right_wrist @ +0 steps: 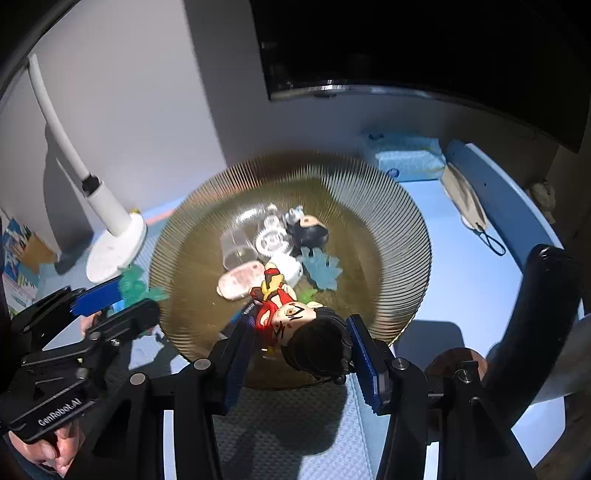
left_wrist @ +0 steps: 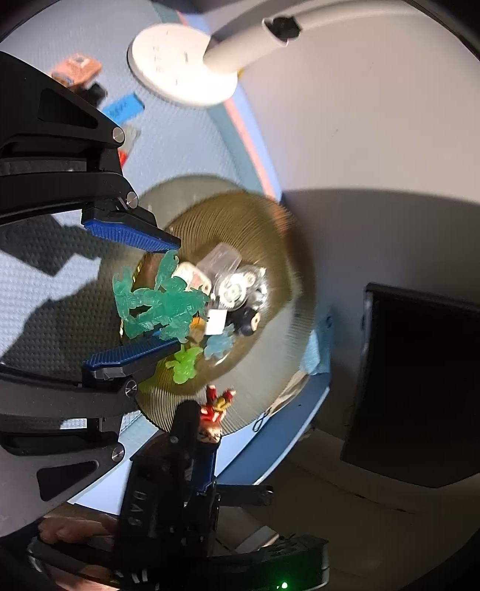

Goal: Organize rigid objects
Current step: 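Carry green figure and chibi figurine over the bowl and release both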

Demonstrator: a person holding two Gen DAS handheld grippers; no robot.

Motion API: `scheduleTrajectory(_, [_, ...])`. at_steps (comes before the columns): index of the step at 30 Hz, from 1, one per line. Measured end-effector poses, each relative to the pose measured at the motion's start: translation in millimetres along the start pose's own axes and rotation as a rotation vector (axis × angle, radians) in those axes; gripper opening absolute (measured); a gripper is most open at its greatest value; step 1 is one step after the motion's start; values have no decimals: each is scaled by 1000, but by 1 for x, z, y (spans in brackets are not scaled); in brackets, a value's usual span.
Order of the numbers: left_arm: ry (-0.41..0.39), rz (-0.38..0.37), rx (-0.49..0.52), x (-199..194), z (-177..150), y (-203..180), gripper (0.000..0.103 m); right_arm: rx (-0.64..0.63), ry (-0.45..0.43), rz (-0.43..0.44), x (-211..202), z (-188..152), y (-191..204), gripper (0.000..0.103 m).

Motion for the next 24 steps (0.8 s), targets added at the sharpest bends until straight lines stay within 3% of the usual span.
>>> scheduleTrajectory(3, [8, -14, 17, 10, 4, -9, 46, -15, 19, 20, 9, 1, 4, 51])
scheduleTrajectory(7, [-35, -22, 48, -6, 13, -16, 82, -11, -47, 3, 2, 6, 1, 58])
scheduleTrajectory(9, [-92, -7, 49, -28, 14, -9, 81, 13, -78, -7, -6, 7, -5, 59])
scheduleTrajectory(15, [-157, 89, -69, -98, -16, 42, 81, 10, -148, 19, -41, -4, 3, 59])
scheduleTrajectory(21, [-220, 183, -229, -172, -74, 101, 81, -56, -200, 70, -74, -14, 46, 63])
scheduleTrajectory(24, [-232, 208, -300, -192, -102, 125, 81, -100, -209, 95, -81, -21, 76, 64])
Point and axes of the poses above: each gripper's, at about its wrist camera, not at the fingertips, and x roughly the way its jaws point, y to its left, z to its top, the point moved 8 cm from there along x, roughly the way its jaws point, and after that the axes turned 7 degrees about -z, right-handed, at the moved point
